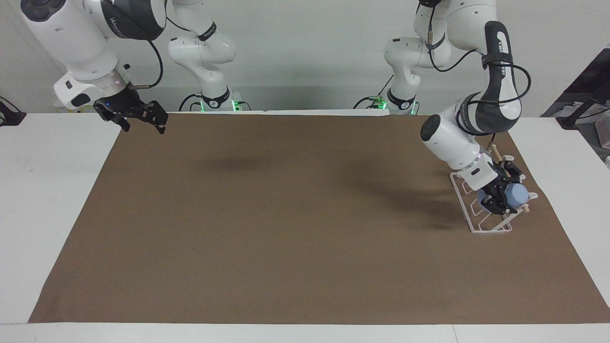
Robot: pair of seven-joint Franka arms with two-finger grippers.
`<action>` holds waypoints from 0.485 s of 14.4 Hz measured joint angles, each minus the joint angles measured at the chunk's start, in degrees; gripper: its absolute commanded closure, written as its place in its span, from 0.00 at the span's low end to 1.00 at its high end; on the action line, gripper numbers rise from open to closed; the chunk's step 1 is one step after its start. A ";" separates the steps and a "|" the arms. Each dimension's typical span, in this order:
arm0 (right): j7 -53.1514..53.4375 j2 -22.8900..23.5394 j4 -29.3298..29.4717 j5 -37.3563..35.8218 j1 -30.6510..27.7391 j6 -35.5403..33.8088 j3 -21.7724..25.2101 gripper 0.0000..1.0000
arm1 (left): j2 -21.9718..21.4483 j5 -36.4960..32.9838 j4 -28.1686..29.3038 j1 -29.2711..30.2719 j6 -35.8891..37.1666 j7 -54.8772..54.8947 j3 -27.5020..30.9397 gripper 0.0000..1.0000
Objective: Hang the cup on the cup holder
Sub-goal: 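Lower the cup onto a rack peg with the left gripper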
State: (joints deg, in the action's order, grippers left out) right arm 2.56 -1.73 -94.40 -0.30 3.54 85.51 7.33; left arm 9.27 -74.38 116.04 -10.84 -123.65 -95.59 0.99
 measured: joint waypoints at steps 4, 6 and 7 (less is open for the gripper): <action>0.01 -0.01 -0.03 0.00 -0.40 0.00 0.02 0.01 | 0.00 0.00 0.23 0.96 -1.24 -0.01 0.04 0.00; 0.01 -0.01 -0.06 0.00 -0.40 0.00 0.02 0.01 | -0.02 0.00 0.22 0.98 -1.28 0.00 0.03 0.00; 0.01 -0.01 -0.07 0.00 -0.40 0.00 0.02 0.01 | -0.03 -0.02 0.21 0.98 -1.28 0.01 0.03 0.00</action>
State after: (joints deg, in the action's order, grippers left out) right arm 2.57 -1.74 -94.48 -0.30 3.14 85.51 7.35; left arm 9.25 -74.40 116.24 -9.86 -124.93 -95.57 1.02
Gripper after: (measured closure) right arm 0.004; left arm 0.154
